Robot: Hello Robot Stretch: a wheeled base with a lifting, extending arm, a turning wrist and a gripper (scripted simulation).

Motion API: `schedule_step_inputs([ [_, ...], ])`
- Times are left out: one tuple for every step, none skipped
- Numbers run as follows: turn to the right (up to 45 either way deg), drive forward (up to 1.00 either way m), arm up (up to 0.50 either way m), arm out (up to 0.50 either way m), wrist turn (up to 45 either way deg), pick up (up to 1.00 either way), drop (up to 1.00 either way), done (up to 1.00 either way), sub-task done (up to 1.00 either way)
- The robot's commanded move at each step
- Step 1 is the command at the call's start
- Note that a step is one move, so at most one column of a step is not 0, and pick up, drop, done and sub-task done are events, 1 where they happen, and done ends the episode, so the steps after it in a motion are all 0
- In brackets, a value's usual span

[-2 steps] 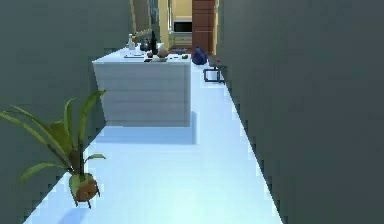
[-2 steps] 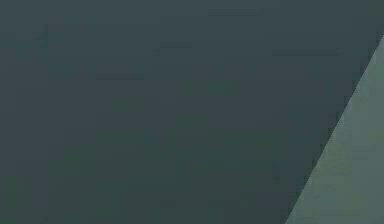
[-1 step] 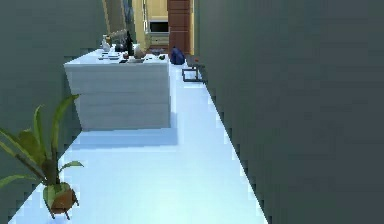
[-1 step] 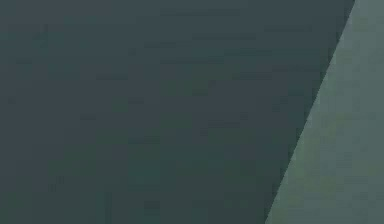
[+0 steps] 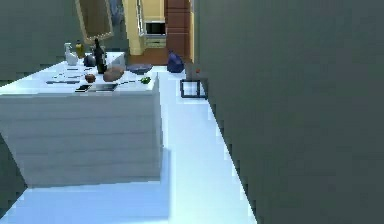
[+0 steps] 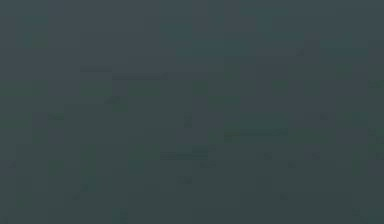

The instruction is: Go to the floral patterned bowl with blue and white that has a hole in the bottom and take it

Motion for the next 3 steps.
schedule_step_inputs([
  [0.0,1.0,0.0,0.0,0.0,0.0,0.0,0.0,0.0],
  [15.0,0.0,0.0,0.0,0.0,0.0,0.0,0.0,0.0],
  [0.0,0.2,0.0,0.0,0.0,0.0,0.0,0.0,0.0],
])
